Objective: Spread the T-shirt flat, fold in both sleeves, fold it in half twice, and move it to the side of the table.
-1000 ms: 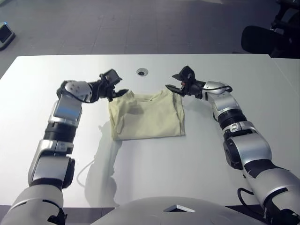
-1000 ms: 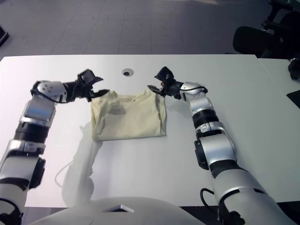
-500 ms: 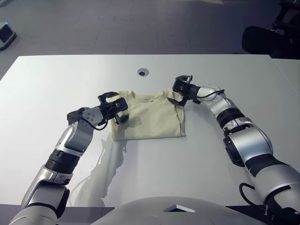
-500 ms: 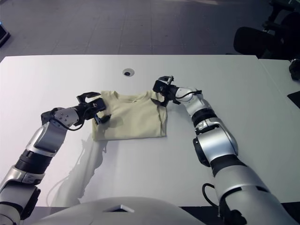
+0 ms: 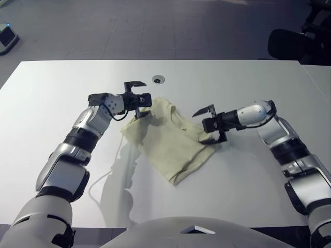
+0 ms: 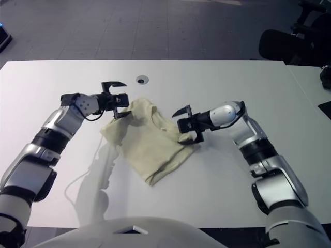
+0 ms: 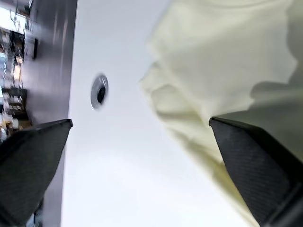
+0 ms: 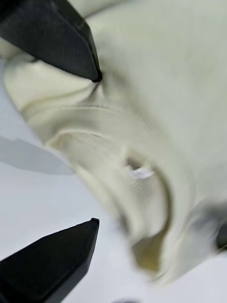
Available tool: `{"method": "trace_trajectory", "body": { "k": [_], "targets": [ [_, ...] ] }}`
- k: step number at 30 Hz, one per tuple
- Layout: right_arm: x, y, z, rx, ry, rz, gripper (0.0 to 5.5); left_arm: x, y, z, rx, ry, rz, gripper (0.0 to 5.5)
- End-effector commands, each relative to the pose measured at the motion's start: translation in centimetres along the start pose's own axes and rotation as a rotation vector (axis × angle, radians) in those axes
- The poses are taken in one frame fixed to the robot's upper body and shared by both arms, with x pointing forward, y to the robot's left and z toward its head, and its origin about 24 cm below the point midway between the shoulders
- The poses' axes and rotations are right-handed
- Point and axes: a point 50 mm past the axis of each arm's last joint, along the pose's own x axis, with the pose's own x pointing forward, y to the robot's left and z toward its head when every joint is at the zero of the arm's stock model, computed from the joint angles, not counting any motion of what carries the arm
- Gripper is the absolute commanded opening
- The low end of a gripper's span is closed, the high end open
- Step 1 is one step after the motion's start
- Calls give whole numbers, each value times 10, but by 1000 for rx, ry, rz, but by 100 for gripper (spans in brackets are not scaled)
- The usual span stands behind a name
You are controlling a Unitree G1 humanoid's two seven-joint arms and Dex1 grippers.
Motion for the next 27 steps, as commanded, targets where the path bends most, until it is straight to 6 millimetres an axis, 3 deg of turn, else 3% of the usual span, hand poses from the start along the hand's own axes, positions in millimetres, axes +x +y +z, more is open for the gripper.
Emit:
{"method": "trace_trajectory", "body": {
  "k": [1,5,7,11,14,22,24,27],
  "targets": [
    [12,18,60,51,-192,79,537,16,42,34,138,-113,97,537],
    [-9,-13,60,140,-193,-173,537,-16,67,14,49,-140,231,537],
    [-20,-20,55,184,-171,-272,537,-36,68,-2,7,-123,269,537],
    [-21,-28,43,229,-134,-399,537,-70,22,-40,-102,3,211,537],
    [-19,-26,27,286,-99,-480,537,-78,-18,-42,-174,34,108,537],
    [-27,-19,2,379,-30,-587,537,-74,-47,-29,-245,21,-54,537],
    [-28,-16,1,392,-31,-600,537,-64,-55,-33,-239,36,-108,537],
    [-32,-12,1,411,-30,-626,537,-32,-60,-43,-192,89,-156,537]
  ]
}}
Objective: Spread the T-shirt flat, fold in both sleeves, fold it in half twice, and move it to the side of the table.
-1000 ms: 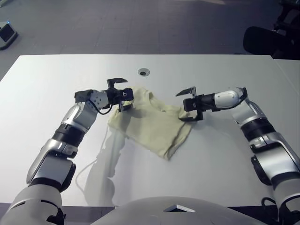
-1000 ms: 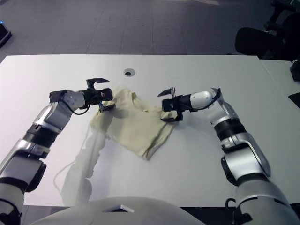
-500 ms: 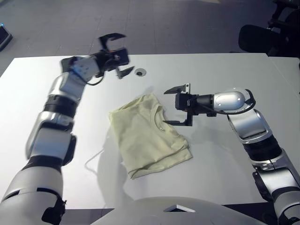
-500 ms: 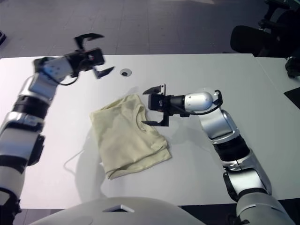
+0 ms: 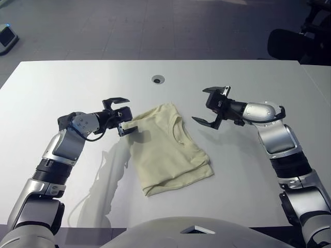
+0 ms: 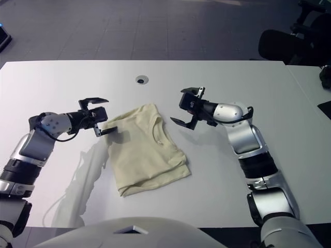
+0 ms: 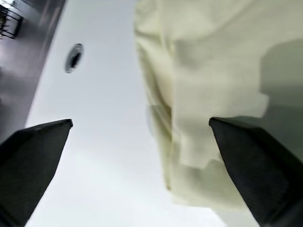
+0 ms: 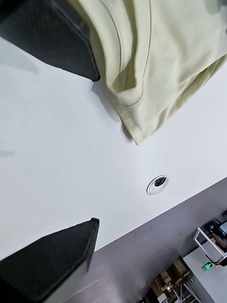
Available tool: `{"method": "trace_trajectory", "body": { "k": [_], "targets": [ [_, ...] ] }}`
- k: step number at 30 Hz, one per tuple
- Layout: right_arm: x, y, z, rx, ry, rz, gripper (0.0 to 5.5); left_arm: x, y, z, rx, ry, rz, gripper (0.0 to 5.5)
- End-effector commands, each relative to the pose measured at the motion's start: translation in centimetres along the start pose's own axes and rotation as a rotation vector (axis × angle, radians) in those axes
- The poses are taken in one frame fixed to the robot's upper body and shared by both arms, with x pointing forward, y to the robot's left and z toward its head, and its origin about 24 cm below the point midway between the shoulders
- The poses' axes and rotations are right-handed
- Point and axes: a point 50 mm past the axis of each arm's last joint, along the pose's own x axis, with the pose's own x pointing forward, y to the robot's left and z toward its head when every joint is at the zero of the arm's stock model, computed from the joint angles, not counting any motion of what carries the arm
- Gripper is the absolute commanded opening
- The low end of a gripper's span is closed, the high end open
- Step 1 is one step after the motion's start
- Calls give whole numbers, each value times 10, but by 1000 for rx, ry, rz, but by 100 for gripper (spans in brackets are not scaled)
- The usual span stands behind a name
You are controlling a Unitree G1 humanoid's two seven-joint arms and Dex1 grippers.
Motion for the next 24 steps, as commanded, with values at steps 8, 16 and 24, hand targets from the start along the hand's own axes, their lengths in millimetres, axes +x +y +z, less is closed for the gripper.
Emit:
{"method": "trace_trajectory", "body": {
  "k": [8,16,24],
  "targets": [
    [-3,-3,9,-9,-29,3,537,63,28,-3,73,81,51,537],
    [-41,19,25,15,-81,-34,537,3,60,56,14,-396,171,537],
    [-96,90,35,-52,26,160,537,-107,-31,60,-311,-449,-369,537]
  ]
}}
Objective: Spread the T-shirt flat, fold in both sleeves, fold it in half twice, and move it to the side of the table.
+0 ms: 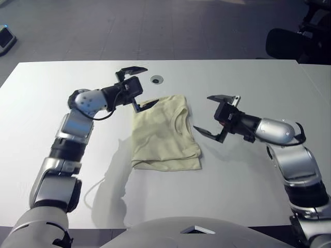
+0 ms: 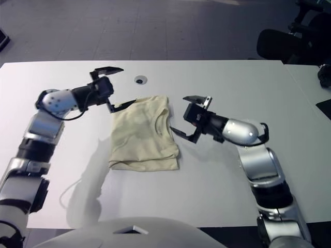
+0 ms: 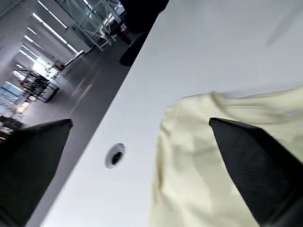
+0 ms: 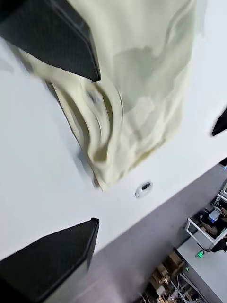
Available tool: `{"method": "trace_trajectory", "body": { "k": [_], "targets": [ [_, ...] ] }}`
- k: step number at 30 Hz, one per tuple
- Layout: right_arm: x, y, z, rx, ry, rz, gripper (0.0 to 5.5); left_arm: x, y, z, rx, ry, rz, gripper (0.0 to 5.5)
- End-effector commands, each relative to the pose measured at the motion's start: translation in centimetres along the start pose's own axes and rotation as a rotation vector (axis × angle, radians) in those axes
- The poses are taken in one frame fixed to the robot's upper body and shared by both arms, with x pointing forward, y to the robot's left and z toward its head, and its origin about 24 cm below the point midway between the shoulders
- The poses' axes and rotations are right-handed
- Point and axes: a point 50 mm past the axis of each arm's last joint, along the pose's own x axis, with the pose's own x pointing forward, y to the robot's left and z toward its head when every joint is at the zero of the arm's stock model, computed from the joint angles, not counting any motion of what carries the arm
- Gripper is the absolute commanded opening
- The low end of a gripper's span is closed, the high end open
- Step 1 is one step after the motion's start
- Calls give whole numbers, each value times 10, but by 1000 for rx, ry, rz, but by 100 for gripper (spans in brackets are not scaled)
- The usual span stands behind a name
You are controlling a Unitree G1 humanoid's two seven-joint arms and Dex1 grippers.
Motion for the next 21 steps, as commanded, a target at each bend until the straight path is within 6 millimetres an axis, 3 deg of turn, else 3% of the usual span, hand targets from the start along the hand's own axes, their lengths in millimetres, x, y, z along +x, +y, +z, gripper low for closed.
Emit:
{"method": "trace_trajectory", "body": {
  "k": [1,4,8,13,21],
  "targets": [
    [-48,49,14,-109,120,191,537,-86,-71,41,-394,59,-484,537],
    [-53,62,15,-72,132,263,537,-106,-86,50,-545,80,-632,537],
    [-53,64,18,-71,120,261,537,-110,-98,42,-367,192,-601,537],
    [-51,72,17,-65,120,263,537,-97,-113,11,-19,407,-461,537],
    [-47,69,10,-105,140,270,537,-69,-138,-6,131,462,-250,537]
  ]
}}
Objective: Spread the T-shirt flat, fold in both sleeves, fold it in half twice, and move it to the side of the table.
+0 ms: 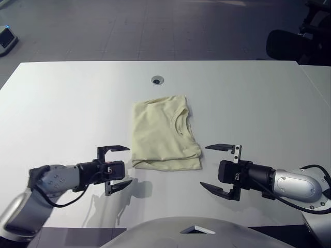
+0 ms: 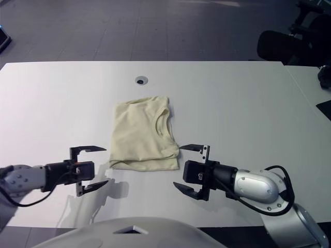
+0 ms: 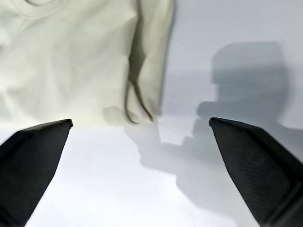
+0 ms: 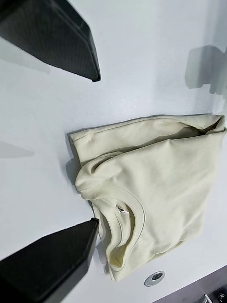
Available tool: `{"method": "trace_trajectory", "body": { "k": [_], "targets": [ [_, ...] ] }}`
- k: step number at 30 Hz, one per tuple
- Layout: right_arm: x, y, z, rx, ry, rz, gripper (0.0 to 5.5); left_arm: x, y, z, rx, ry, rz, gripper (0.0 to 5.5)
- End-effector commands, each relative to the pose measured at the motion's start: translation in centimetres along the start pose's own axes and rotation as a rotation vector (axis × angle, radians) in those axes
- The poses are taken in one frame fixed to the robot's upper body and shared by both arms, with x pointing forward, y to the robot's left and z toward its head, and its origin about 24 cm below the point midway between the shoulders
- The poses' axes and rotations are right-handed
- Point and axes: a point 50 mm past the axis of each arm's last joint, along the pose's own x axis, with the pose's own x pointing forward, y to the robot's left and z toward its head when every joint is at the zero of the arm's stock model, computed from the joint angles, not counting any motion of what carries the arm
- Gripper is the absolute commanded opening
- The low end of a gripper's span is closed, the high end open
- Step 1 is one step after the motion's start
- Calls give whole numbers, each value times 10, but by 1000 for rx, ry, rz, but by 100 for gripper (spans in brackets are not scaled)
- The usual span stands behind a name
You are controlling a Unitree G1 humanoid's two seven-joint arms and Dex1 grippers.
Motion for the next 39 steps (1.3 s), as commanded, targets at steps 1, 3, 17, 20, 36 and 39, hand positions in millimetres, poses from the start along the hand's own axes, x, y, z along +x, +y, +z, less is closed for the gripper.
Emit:
{"method": "trace_trajectory", "body": {
  "k": [1,3,17,20,36,39],
  "targets": [
    [2,-3,-2,-23,6,-1,540,16,-2,1,73,26,57,518],
    [4,-3,-2,-30,6,0,540,24,-3,0,116,41,59,493],
    [43,3,-20,-296,61,2,540,36,-9,-2,184,50,18,250],
    [54,6,-27,-335,82,-9,540,36,-7,-2,187,44,10,195],
    [76,4,-46,-460,153,-62,303,38,-9,6,202,-7,-53,9],
    [77,4,-46,-460,151,-58,249,39,-10,7,202,-10,-53,9]
  ]
}}
